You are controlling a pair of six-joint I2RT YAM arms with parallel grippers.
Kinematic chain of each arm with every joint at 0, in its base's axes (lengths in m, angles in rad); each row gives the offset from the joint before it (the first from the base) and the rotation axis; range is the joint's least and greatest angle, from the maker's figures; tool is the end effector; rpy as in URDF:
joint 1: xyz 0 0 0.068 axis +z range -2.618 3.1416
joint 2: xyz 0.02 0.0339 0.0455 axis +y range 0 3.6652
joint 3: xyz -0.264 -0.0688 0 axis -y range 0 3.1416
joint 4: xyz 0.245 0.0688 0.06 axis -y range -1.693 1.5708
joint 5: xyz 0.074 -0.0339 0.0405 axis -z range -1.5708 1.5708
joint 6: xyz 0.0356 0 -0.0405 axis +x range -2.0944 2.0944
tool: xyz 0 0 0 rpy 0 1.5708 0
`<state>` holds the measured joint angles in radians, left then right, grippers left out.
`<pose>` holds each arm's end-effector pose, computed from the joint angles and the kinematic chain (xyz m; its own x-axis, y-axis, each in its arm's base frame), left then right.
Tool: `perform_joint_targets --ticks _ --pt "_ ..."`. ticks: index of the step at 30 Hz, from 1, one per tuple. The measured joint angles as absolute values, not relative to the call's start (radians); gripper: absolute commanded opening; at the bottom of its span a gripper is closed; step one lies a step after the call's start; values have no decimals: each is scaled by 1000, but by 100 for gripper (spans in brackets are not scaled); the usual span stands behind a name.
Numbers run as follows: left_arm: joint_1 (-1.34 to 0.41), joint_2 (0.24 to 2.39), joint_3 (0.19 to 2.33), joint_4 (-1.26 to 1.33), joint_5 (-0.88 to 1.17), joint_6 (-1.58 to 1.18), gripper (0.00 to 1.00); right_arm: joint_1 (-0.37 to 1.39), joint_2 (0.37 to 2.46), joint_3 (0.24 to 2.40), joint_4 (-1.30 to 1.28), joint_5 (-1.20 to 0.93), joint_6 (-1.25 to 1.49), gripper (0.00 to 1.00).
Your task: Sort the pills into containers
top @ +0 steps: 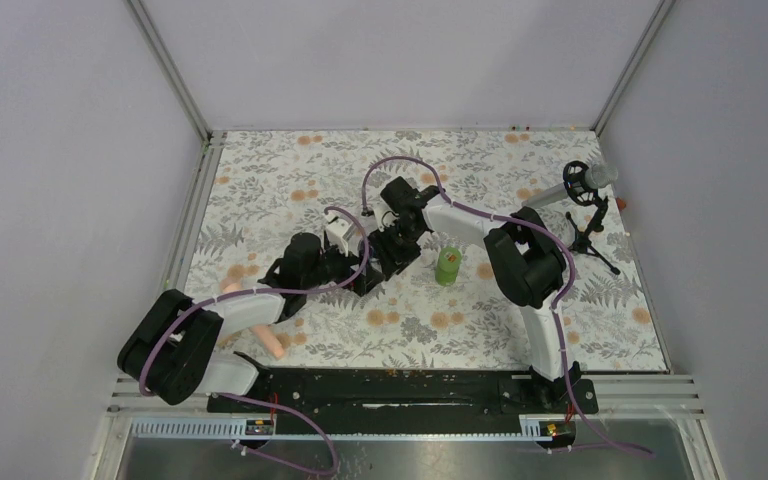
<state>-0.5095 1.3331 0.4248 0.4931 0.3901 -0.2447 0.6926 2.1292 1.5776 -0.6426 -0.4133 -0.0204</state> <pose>0.2149 -0.1355 0.1707 -0.5245 0.0364 -0.8506 0.6471 0.6663 -0.3705 0.3289 0.2914 0.1610 -0.7013 -0.6061 -0.3753 -0.7129 0.5982 0.3659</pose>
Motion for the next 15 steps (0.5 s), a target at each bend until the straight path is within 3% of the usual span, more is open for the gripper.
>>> perform_joint_targets --ticks 5,10,15 --pt "-530 1356 418 513 371 -207 89 691 2129 1577 -647 -408 -25 76" --pt "-530 1278 348 571 242 -222 90 689 2120 1578 -639 -365 21 92" --pt "-524 1143 316 573 26 -271 94 688 2107 1587 -590 -296 118 96"
